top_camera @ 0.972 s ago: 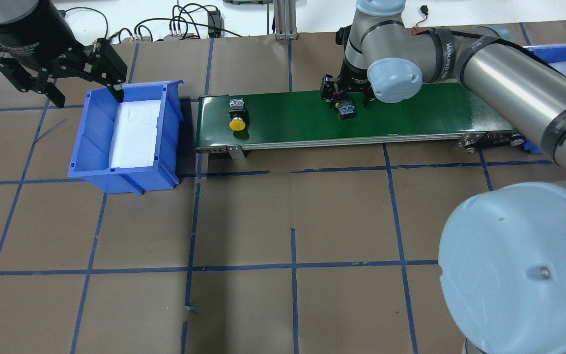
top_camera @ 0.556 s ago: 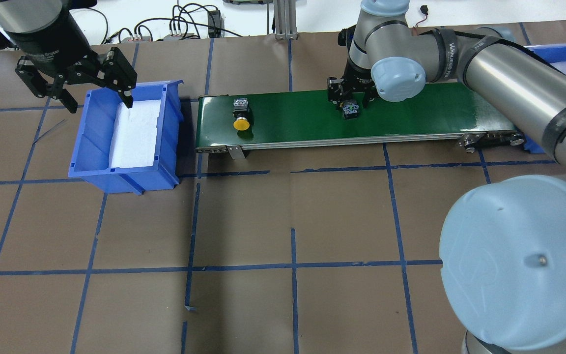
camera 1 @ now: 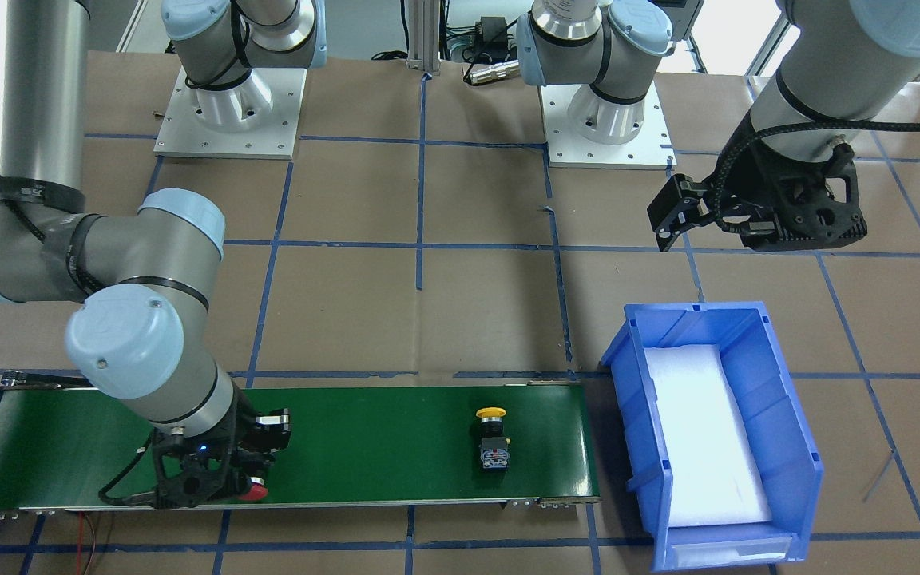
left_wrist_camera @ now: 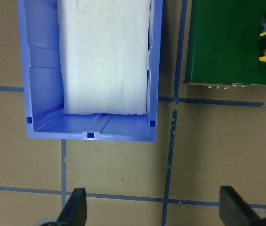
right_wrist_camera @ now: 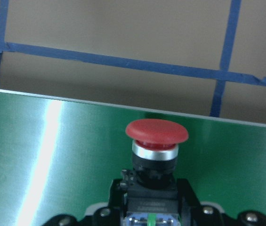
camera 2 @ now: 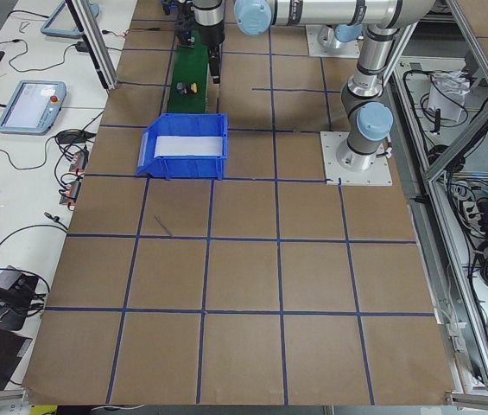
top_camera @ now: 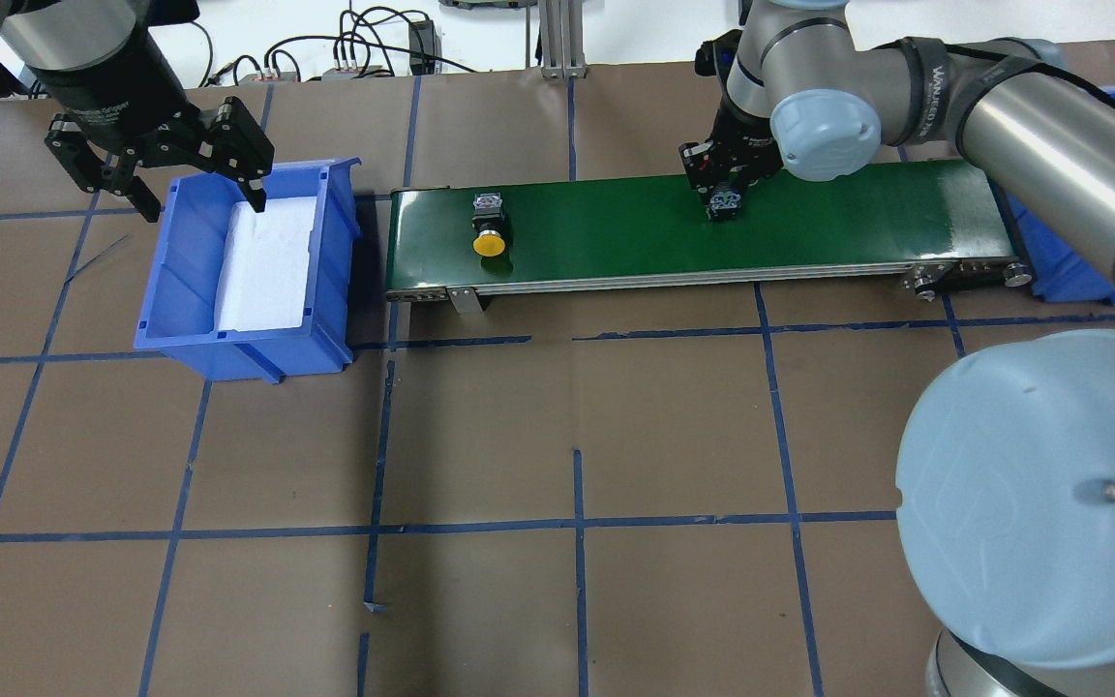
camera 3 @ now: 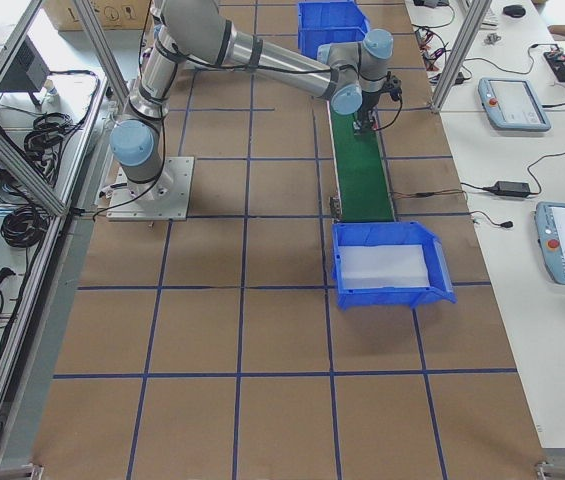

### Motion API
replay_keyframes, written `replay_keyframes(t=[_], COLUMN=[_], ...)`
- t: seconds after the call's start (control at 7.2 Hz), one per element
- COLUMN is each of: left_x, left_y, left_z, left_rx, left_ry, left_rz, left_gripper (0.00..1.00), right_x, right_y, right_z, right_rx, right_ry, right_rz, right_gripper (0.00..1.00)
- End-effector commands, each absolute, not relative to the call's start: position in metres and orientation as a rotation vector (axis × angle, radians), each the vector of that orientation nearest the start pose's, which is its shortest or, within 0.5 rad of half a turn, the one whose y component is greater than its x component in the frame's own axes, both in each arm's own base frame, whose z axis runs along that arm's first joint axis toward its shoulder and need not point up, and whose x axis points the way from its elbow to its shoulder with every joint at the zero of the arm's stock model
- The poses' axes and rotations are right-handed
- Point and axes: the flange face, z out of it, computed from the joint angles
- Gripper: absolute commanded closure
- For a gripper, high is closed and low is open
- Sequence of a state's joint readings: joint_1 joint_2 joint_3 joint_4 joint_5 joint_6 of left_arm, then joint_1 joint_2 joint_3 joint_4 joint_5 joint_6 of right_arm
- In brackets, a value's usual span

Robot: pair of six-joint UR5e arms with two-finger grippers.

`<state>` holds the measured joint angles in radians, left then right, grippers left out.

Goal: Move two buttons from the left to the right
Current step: 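Carry the switch to the right-side blue bin with the right gripper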

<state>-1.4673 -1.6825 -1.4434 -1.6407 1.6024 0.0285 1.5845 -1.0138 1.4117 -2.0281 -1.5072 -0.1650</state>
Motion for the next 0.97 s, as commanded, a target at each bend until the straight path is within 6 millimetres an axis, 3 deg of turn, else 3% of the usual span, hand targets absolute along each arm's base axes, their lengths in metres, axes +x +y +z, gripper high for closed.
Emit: replay_keyframes(t=[0.0,0.14,0.42,0.83], left_x=[-0.073,-0.074,-0.082,-0.084], left_y=[-0.548,-0.548,-0.547,-0.544], left_z=[0.483,0.486,0.485,0.485], left_rx=[-0.113,-0.137,-0.2,-0.196], left_ry=[3.11,3.107,3.119,3.119], left_rz=[0.077,0.067,0.07,0.084], left_gripper=[0.0,0.0,0.0,0.0], right_x=[0.045,-0.007,-0.082,-0.23], right_y=[-0.693,-0.688,-0.675,-0.645], right_z=[0.321,0.334,0.35,0.377], right_rx=[-0.424,-0.495,-0.596,-0.691], right_ry=[3.057,3.041,3.119,3.127], right_rz=[-0.01,0.011,0.046,0.047], right_gripper=[0.94,0.94,0.94,0.94])
